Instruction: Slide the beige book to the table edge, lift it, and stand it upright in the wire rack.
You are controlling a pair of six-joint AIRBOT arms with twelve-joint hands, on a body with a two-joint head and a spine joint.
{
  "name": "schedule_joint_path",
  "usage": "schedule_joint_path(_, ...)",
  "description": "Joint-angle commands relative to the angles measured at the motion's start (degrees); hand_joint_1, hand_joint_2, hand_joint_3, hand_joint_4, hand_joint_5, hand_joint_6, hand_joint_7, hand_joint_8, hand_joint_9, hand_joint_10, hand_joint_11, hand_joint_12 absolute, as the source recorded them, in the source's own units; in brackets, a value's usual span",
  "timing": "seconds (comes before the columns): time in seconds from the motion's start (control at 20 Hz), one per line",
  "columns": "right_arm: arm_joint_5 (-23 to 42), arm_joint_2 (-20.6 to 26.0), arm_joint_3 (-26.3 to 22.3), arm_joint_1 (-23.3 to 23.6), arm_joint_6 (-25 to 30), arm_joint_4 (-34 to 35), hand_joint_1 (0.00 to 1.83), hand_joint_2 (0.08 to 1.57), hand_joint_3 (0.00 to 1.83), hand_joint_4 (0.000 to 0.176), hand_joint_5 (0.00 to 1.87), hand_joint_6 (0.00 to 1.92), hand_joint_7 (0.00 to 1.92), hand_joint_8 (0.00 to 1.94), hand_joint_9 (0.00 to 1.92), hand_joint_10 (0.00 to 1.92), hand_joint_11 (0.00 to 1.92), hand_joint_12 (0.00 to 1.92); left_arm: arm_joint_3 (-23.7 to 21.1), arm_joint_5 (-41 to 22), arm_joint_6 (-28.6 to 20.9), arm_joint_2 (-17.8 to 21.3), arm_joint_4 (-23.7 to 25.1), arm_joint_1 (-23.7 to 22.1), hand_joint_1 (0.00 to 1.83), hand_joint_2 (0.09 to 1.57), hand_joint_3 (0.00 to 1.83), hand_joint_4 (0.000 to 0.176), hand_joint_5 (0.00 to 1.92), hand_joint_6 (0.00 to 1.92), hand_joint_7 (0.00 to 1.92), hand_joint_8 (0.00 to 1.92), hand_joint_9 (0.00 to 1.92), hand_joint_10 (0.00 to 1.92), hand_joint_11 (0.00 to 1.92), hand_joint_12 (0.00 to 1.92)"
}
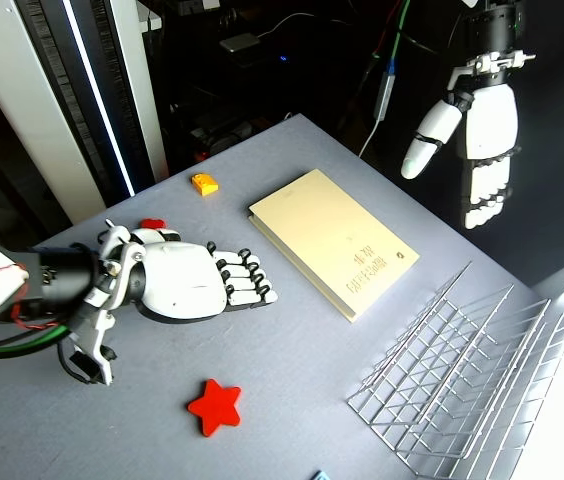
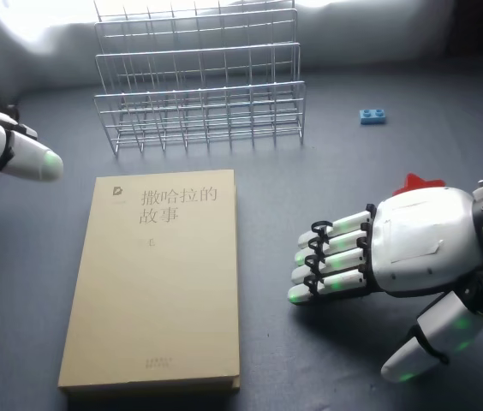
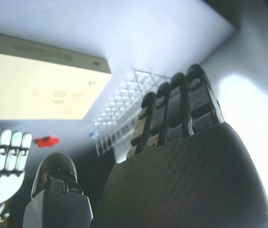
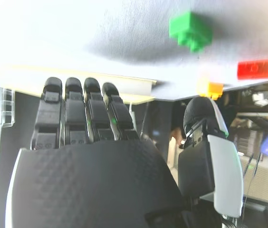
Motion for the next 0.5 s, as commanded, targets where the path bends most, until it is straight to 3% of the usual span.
schedule_joint_path(0.0, 2.9, -0.3, 0.5, 0.5, -0.4, 2.8, 0.00, 1.11, 0.00, 0.000, 0.00, 0.00, 0.00, 0.00, 0.00, 0.00, 0.00, 0.00, 0.5, 5.6, -2.1, 1.1, 1.1, 0.1, 0.00, 1.02, 0.01, 0.000, 0.00, 0.00, 0.00, 0.00, 0.00, 0.00, 0.00, 0.00)
schedule_joint_path(0.05, 2.9, -1.0, 1.3, 0.7, -0.9, 2.8, 0.00, 1.11, 0.00, 0.000, 0.00, 0.00, 0.00, 0.00, 0.00, 0.00, 0.00, 0.00, 0.3, 6.8, -5.1, 1.4, 1.1, 1.1, 0.00, 1.01, 0.00, 0.000, 0.00, 0.00, 0.00, 0.00, 0.00, 0.00, 0.00, 0.00)
schedule_joint_path(0.2, 2.9, -3.2, 3.7, 1.5, -1.3, 2.8, 0.00, 1.11, 0.00, 0.000, 0.00, 0.00, 0.00, 0.00, 0.00, 0.00, 0.00, 0.00, -2.7, 20.1, -21.4, 3.8, 1.1, 8.3, 0.00, 1.02, 0.01, 0.000, 0.00, 0.00, 0.00, 0.00, 0.00, 0.00, 0.00, 0.00)
schedule_joint_path(0.3, 2.9, -4.1, 4.1, 2.1, -1.5, 2.8, 0.00, 1.13, 0.00, 0.000, 0.00, 0.00, 0.00, 0.00, 0.00, 0.00, 0.00, 0.00, -3.7, 21.7, -29.1, 4.6, 1.1, 12.0, 0.00, 1.03, 0.01, 0.000, 0.00, 0.00, 0.00, 0.00, 0.00, 0.00, 0.00, 0.00)
schedule_joint_path(0.45, 2.4, -5.6, 4.5, 3.0, -1.4, 2.1, 0.00, 1.11, 0.00, 0.000, 0.00, 0.00, 0.00, 0.00, 0.00, 0.00, 0.00, 0.00, -2.8, 19.5, -34.3, 4.3, 1.1, 13.1, 0.00, 1.03, 0.01, 0.000, 0.00, 0.00, 0.00, 0.00, 0.00, 0.00, 0.00, 0.00)
